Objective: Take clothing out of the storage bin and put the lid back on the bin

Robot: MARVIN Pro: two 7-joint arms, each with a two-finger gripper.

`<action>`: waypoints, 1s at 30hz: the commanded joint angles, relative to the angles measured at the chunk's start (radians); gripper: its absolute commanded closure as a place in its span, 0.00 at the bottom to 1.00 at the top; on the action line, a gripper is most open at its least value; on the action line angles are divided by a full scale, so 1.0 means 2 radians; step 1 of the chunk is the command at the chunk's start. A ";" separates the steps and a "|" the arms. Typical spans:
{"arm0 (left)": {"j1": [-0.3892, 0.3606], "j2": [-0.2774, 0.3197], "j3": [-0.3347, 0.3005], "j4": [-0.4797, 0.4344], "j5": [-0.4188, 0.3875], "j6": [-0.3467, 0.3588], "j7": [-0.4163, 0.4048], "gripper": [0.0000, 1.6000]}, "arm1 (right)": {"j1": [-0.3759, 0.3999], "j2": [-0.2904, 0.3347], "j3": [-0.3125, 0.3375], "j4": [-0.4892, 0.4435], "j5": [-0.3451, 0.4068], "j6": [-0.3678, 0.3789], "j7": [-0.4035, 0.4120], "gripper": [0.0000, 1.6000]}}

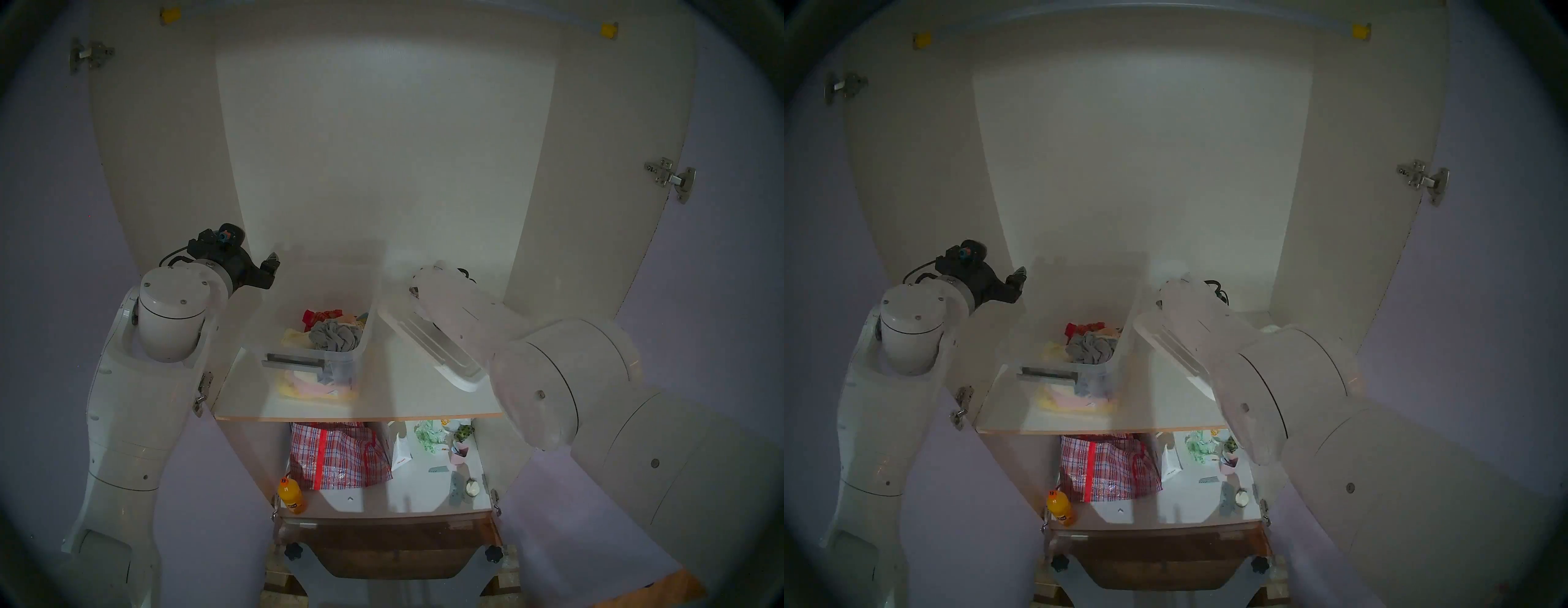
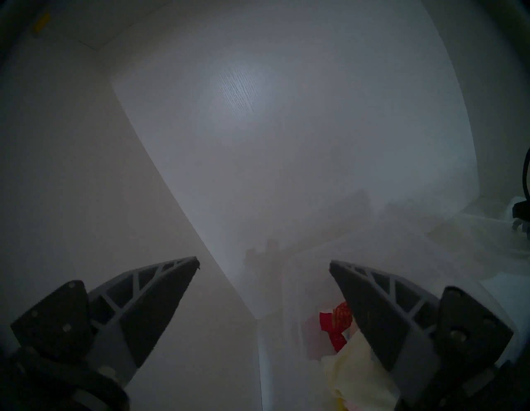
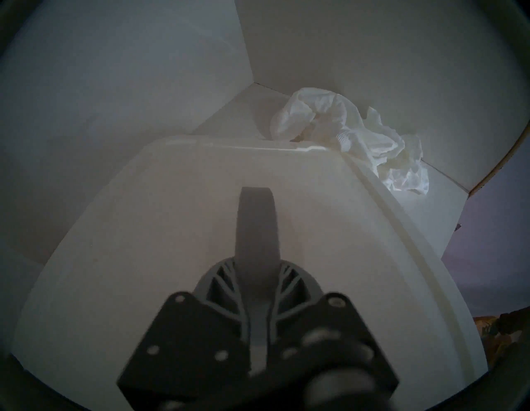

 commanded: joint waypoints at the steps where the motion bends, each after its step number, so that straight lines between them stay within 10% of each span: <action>1: -0.011 0.001 -0.003 -0.012 0.000 -0.002 0.001 0.00 | 0.037 -0.015 -0.003 -0.020 -0.001 0.014 0.015 1.00; 30: -0.011 0.002 -0.002 -0.013 -0.001 -0.002 0.002 0.00 | 0.010 -0.104 -0.126 -0.112 -0.031 0.079 0.132 1.00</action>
